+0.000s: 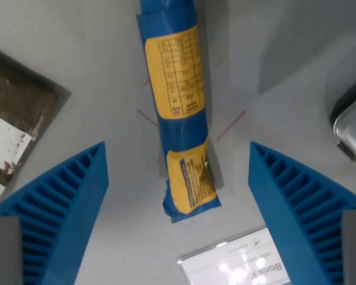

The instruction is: Move above the blue bag

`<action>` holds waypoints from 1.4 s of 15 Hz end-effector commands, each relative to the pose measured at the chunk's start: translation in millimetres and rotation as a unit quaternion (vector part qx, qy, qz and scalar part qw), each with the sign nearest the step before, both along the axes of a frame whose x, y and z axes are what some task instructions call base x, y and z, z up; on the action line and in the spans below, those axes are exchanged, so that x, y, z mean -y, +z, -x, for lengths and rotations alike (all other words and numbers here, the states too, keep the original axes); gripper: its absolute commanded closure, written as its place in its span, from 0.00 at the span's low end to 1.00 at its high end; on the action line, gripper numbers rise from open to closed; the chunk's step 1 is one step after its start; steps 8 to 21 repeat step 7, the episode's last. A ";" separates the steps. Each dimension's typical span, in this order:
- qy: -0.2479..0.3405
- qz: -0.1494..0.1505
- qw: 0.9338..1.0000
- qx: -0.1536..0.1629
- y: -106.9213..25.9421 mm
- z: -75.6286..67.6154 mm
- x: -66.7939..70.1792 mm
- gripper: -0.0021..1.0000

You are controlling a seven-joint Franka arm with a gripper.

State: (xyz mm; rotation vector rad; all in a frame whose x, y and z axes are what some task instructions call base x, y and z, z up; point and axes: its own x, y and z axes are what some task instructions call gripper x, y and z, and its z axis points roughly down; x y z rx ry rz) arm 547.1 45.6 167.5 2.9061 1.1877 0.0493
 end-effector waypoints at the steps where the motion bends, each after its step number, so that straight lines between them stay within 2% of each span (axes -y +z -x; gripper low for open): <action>1: 0.047 0.006 0.999 -0.004 -2.7 -8.7 -1.8 0.00; 5: 0.032 0.006 0.999 -0.004 -3.7 -9.2 -1.7 0.00; 21: 0.032 0.006 0.999 -0.004 -3.7 -9.2 -1.7 0.00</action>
